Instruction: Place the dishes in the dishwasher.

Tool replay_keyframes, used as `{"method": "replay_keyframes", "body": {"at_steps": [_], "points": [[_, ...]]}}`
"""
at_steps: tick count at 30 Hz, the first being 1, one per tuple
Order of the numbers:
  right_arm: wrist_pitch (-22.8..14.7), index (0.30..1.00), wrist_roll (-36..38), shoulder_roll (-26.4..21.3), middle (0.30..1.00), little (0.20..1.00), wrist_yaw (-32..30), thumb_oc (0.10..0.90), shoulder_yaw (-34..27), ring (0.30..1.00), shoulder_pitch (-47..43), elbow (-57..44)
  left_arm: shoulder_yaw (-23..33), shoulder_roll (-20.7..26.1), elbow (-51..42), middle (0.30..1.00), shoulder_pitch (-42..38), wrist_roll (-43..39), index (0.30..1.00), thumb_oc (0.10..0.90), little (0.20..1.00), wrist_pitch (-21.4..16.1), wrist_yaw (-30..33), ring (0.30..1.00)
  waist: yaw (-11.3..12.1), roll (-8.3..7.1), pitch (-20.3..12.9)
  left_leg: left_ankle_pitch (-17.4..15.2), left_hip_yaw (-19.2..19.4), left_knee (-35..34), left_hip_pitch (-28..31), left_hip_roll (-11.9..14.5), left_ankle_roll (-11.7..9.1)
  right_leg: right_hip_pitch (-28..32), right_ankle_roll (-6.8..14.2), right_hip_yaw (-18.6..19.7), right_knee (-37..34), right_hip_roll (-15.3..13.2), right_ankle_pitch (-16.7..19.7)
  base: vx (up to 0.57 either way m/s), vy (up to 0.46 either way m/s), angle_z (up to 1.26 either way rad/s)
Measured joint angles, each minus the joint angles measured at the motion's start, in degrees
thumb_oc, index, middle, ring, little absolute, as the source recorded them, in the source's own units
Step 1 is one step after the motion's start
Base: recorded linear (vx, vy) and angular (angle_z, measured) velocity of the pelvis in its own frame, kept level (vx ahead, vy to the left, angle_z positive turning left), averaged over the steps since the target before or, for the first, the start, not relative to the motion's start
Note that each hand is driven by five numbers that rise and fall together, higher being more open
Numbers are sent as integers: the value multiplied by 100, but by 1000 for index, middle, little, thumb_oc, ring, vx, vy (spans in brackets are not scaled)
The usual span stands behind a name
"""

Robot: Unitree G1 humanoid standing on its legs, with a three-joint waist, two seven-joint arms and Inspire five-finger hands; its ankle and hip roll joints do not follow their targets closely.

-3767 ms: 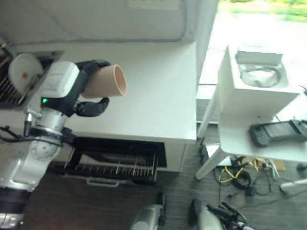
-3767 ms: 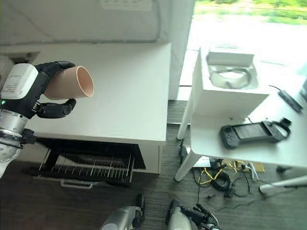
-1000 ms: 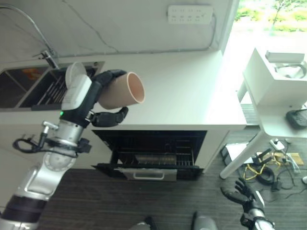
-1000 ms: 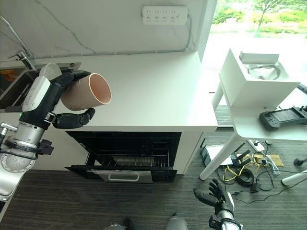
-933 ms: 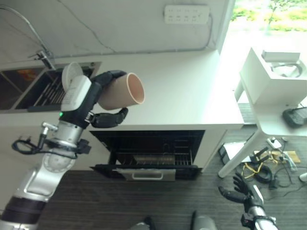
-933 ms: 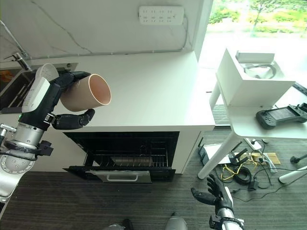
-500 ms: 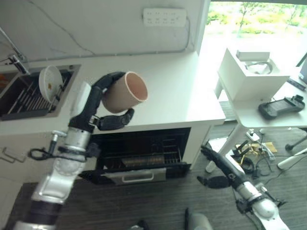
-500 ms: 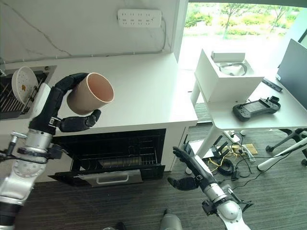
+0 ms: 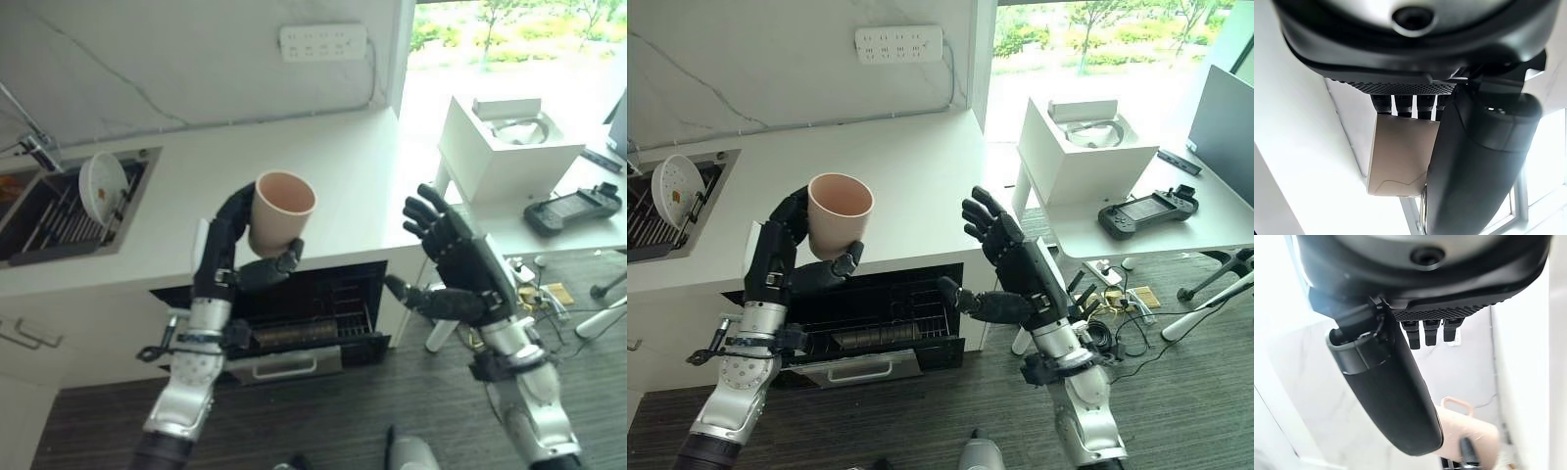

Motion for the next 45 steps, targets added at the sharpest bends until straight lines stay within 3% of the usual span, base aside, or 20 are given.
{"method": "replay_keyframes", "body": {"at_steps": [2,5,7,11,15,21,33,39,45], "points": [[205,900,285,23,900,900,17,800,196,900,-60,-1,-81,-91,0,300,-18,12,300,400,300,-53,83,300,69,66,-9,8,-11,-7,-3,5,12,10,-1,-6,8,-1,0,7,-9,2],[800,900,1073,73,900,900,-55,800,630,900,-150,0,-270,-171,51,300,-121,362,300,400,300,-98,762,300,194,121,-24,51,-174,-38,5,10,23,129,-11,-167,-7,-29,-13,9,-41,24],[1018,900,1226,142,900,900,-211,800,878,900,-241,18,-440,-163,123,300,-200,833,300,400,300,-209,1196,300,329,121,-24,91,-279,-71,-10,-5,17,170,-21,-280,-5,-59,-45,17,-46,32],[1082,900,1207,248,900,900,-462,800,1342,900,-602,65,-736,-154,123,300,-219,1653,300,400,300,-367,1948,300,574,120,-24,101,-424,-58,-16,-26,16,252,-17,-416,32,-99,-87,22,-43,20],[1121,900,1204,258,900,900,-758,800,1436,900,-1075,65,-859,-151,157,300,-408,2313,300,400,300,-455,2492,300,688,102,-27,108,-596,-28,-21,-27,17,375,-23,-578,49,-120,-138,24,-41,21],[1232,900,1232,328,900,900,-1150,800,1549,900,-1479,71,-1251,-158,455,300,-794,2509,300,400,300,-455,2681,300,747,58,-43,122,-762,41,-41,-26,11,482,-41,-716,124,-138,-193,13,-30,13],[1507,900,1274,474,900,900,-1828,800,1827,900,-1801,328,-1351,-147,876,300,-862,2468,300,400,300,-389,2738,300,897,-38,-90,122,-941,230,-218,-27,16,466,-54,-866,218,-189,-227,3,0,7],[1643,900,1272,486,900,900,-2174,800,1884,900,-1944,367,-1493,-148,1058,300,-1047,2469,300,400,300,-225,2791,300,971,-90,-105,118,-952,248,-226,-33,32,452,-54,-872,221,-222,-225,0,2,2],[1809,900,1360,708,900,900,-2565,800,2028,900,-2196,742,-1843,-158,1438,300,-1238,2670,300,400,300,205,3401,300,1028,-90,-105,120,-954,257,-232,-30,33,464,-56,-873,238,-222,-222,0,0,0]]}}
